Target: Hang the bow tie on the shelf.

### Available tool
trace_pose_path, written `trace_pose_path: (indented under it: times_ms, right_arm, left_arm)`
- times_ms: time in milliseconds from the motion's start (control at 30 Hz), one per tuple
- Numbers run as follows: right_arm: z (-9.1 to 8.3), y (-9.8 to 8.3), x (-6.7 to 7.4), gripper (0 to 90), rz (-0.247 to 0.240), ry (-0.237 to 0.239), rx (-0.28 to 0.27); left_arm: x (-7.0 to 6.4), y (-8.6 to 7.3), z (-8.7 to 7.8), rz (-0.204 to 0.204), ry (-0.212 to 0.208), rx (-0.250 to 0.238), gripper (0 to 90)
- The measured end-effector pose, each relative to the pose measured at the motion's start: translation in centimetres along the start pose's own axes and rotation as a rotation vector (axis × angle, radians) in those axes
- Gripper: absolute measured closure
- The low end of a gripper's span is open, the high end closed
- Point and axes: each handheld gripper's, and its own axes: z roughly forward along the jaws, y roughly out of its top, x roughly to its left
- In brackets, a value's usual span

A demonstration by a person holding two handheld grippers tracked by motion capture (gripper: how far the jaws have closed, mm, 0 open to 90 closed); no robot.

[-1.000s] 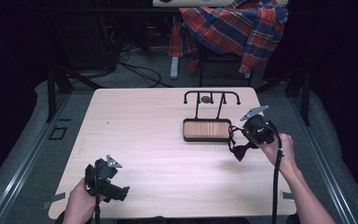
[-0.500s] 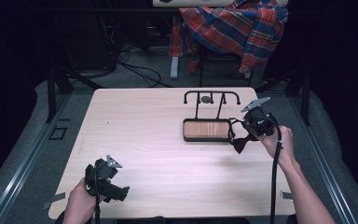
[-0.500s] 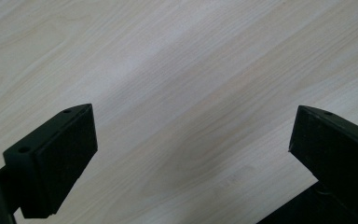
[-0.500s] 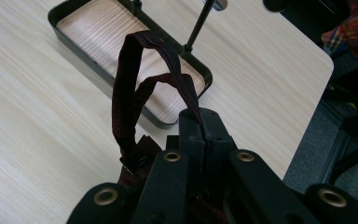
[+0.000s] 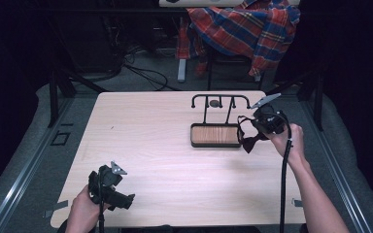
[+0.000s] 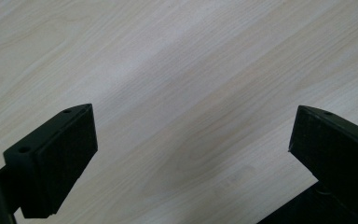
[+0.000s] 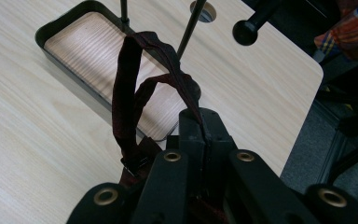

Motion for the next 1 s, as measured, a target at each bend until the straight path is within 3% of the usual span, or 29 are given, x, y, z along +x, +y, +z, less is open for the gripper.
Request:
trace_pose_path:
  times_ms: [1000]
  right_arm:
    - [-1.5, 3.2, -2.1, 89.4, 0.034, -0.040, -0.064]
  left_arm:
    - [0.0, 0.0, 0.0, 0.000, 0.000, 0.001, 1.0]
